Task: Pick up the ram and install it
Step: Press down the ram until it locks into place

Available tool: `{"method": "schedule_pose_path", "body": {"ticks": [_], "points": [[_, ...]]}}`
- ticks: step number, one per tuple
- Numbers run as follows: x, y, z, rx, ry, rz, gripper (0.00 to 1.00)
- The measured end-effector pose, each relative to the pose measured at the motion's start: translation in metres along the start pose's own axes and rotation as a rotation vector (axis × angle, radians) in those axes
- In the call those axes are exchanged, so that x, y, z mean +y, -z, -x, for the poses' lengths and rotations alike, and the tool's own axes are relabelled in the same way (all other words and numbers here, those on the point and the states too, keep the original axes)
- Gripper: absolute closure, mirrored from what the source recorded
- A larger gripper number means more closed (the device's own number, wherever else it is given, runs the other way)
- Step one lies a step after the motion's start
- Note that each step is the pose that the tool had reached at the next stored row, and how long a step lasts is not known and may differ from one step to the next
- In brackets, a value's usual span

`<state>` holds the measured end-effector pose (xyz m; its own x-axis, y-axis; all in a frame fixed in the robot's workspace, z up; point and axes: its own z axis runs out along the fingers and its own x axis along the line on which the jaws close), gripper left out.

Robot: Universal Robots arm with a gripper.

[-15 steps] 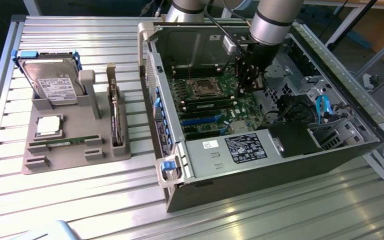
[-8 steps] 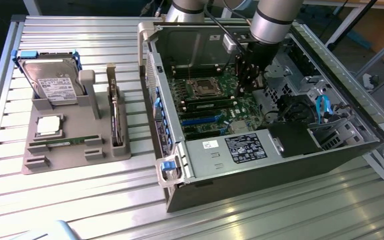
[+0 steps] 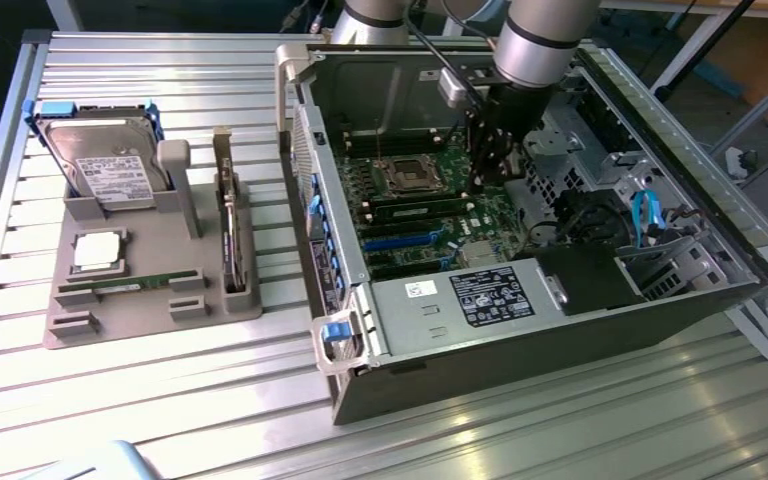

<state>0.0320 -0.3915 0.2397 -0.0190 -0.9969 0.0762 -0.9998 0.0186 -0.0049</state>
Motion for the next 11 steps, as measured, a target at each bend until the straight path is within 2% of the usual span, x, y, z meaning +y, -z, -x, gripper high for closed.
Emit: {"method": "schedule_pose_path", "body": {"ticks": [11], "points": [[0.0005, -0.0098, 0.0001, 0.0003, 0.000, 0.0001, 0.89]]}}
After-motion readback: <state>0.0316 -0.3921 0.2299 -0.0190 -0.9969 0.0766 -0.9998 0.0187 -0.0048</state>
